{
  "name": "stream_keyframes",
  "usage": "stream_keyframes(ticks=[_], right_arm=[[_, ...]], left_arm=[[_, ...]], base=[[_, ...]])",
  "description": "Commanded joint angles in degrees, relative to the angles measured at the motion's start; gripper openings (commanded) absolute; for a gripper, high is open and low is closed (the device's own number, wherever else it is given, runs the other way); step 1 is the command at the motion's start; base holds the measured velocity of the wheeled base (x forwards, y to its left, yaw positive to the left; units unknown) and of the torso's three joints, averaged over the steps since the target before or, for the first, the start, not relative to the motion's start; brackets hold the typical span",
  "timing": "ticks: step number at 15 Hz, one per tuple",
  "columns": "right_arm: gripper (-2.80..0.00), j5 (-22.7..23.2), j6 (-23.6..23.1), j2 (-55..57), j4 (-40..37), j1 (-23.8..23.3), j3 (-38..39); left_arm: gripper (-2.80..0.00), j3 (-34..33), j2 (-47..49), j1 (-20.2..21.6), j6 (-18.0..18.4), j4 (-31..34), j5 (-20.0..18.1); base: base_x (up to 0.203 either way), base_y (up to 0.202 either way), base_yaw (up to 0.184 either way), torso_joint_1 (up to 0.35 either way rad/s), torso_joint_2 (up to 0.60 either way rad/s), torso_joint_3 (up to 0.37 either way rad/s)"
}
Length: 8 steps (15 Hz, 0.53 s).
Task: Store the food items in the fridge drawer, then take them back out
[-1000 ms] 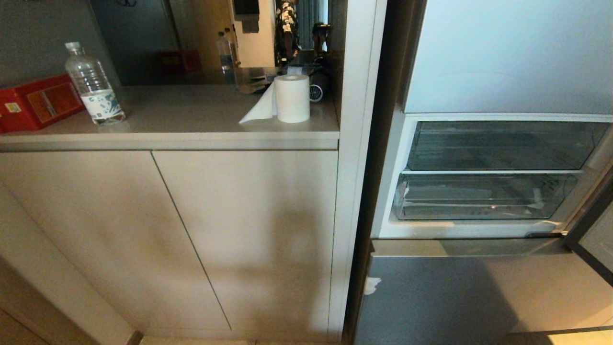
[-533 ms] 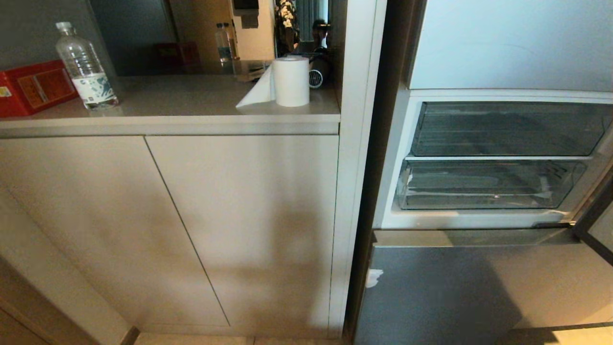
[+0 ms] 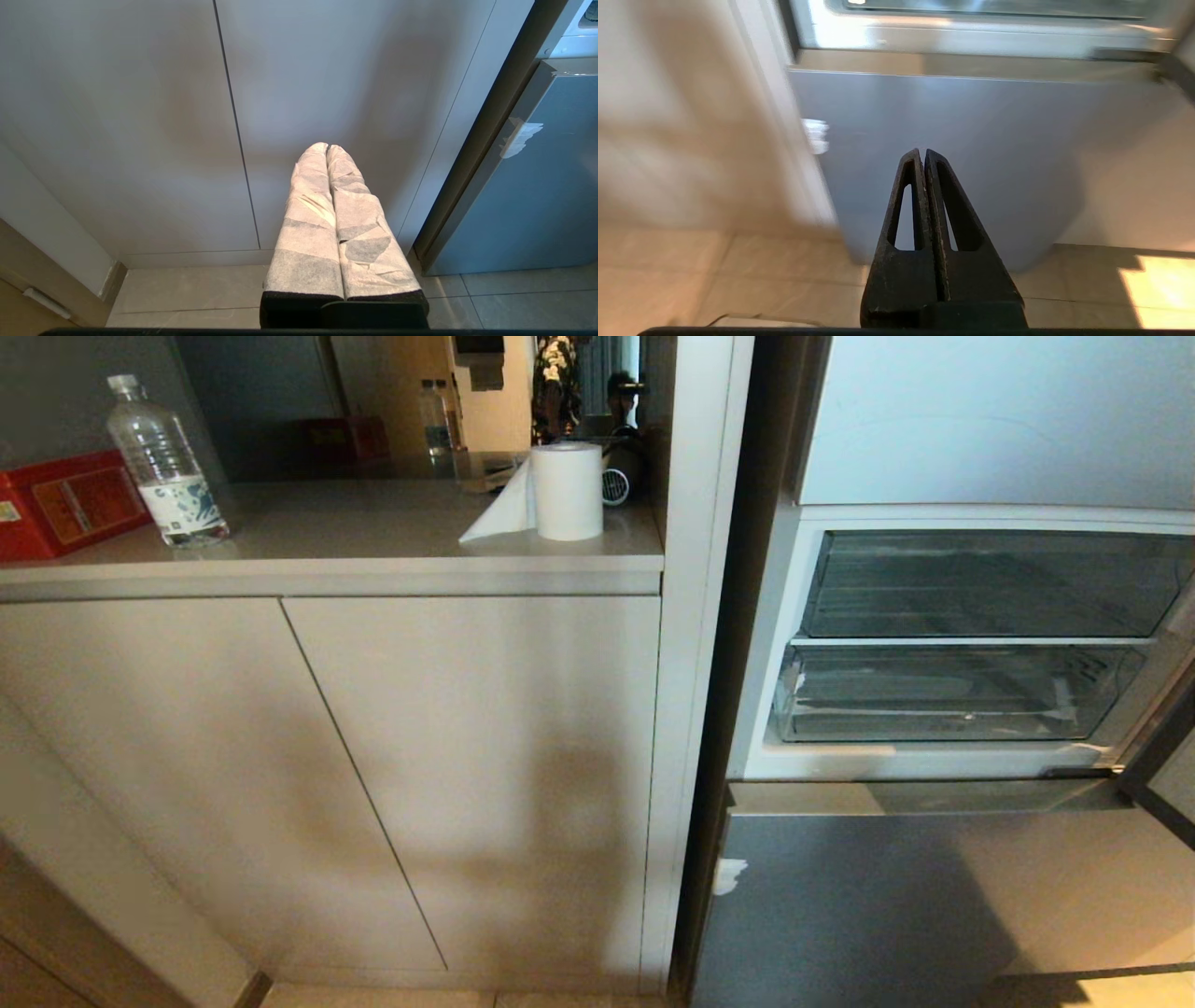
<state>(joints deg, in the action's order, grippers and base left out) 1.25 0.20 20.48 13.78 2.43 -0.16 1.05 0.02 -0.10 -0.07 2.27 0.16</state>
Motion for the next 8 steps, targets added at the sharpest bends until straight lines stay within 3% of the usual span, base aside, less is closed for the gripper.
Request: stream_keyframes(ticks=[1, 2, 8], right_arm=[[-1.39, 0.9, 0.3, 22.4, 11.8, 1.8, -0.8], [0.00, 1.4, 0.4, 29.2, 16.8, 2.5, -1.3], [0.00, 2.6, 3.9, 62.8, 41.4, 4.5, -10.1]], left_arm=[[-2.80, 0.0, -0.1, 0.0, 0.0, 0.0, 0.0], [-2.80, 0.0, -0.2, 0.0, 0.0, 0.0, 0.0], [-2.80, 0.0, -0.1, 0.0, 0.0, 0.0, 0.0]], base=[[0.000, 0.000, 0.000, 0.000, 0.00, 0.000], [0.000, 0.000, 0.000, 0.000, 0.00, 0.000], [0.000, 0.000, 0.000, 0.000, 0.00, 0.000]])
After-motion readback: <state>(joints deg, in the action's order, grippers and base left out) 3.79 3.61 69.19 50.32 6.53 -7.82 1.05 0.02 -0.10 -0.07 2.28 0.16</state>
